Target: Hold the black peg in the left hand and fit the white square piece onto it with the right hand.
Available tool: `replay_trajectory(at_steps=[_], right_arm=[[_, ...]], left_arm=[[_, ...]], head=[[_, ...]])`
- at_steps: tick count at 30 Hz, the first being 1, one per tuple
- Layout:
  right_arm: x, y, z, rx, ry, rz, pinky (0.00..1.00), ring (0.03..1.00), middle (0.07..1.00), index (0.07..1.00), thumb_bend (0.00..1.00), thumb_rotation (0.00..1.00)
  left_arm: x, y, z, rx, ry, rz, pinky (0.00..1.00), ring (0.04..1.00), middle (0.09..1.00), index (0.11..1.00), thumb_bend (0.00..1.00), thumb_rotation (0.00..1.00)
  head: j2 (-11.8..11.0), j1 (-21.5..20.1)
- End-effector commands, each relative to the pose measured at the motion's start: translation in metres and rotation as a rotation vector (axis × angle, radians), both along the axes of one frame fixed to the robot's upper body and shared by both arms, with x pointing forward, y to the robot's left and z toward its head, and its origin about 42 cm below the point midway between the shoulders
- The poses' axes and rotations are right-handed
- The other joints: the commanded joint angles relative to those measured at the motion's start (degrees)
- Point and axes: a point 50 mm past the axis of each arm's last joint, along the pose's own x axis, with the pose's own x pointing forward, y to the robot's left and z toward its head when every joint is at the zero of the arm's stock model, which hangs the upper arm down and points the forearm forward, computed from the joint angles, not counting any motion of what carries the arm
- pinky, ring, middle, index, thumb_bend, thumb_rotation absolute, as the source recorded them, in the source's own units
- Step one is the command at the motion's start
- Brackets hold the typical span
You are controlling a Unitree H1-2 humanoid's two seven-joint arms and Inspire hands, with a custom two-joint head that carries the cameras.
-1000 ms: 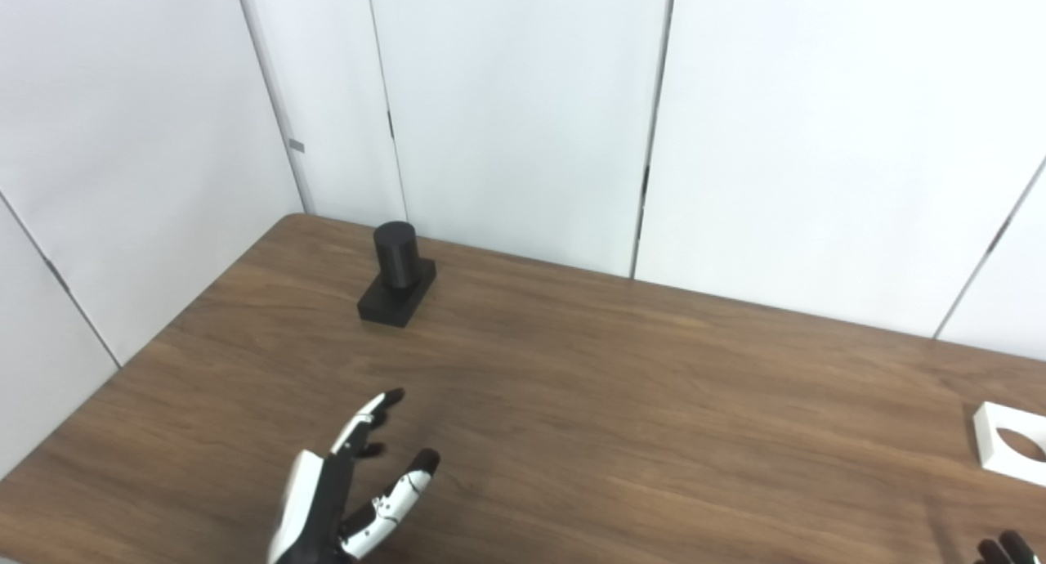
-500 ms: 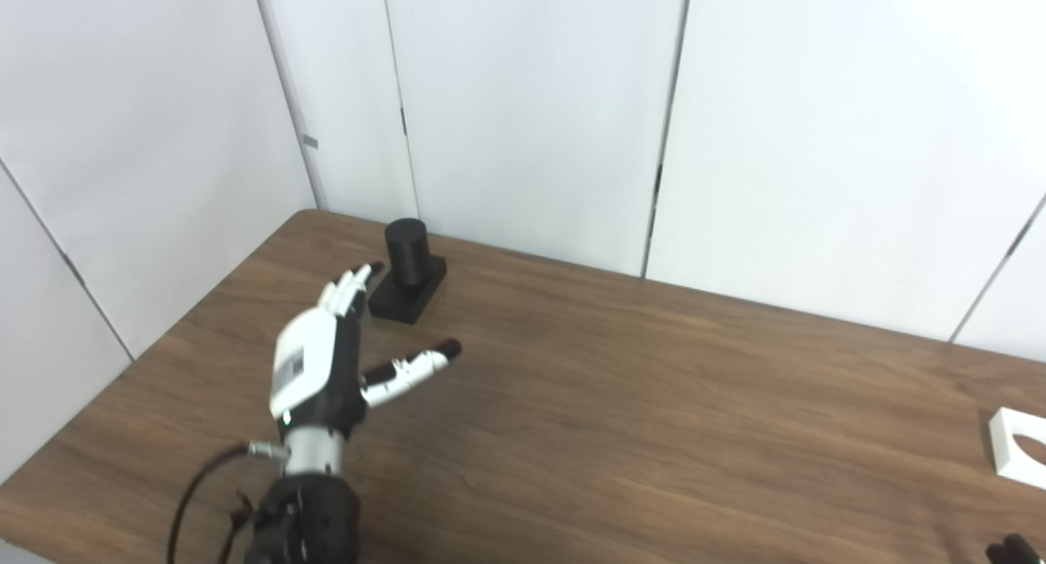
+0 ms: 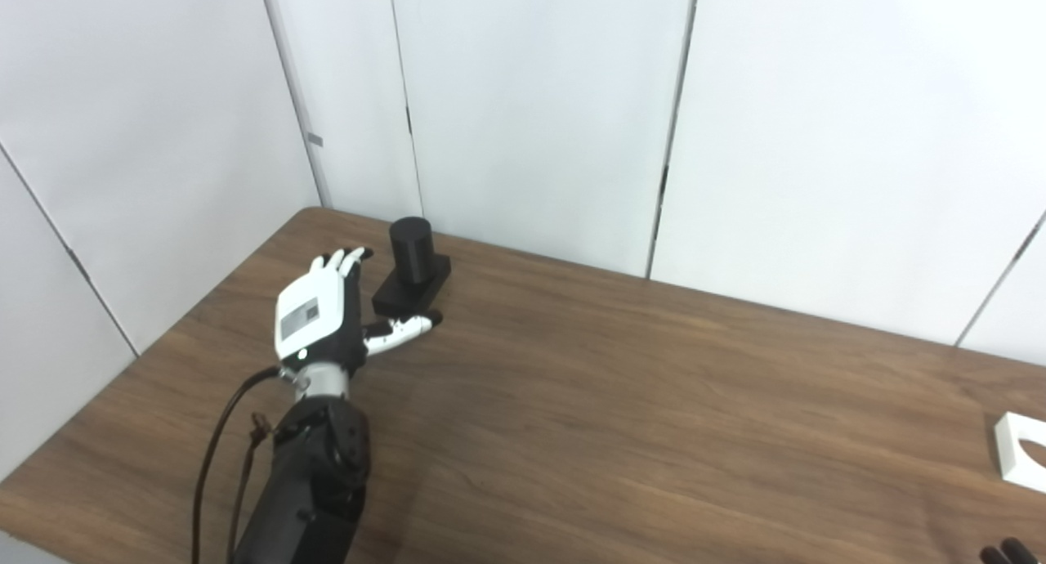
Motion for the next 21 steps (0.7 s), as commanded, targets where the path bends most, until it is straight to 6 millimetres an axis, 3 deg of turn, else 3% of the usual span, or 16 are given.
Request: replay_trajectory(at_steps=[1,10,21], right_arm=[[-0.001,0.004,0.002,0.002,-0.003,-0.001,0.89,0.962,0.935,0.928,0.83,1.00],[-0.001,0.004,0.001,-0.002,-0.004,0.003,0.89,0.971,0.948,0.941,0.84,1.00],[-0.002,0.008,0.002,-0.013,0.003,-0.006,0.89,0.973,0.951,0.946,0.85,1.00]], left_arm=[[0.015,0.009,0.023,0.071,-0.072,0.027,0.92,0.970,0.938,0.869,0.92,0.55],[0.045,0.019,0.016,-0.001,-0.019,0.053,0.93,0.967,0.936,0.857,0.92,0.56],[0.076,0.021,0.009,-0.044,0.029,0.113,0.86,0.934,0.912,0.843,0.92,0.54]], head=[[0.1,0.0],[0.2,0.2],[0.3,-0.5]])
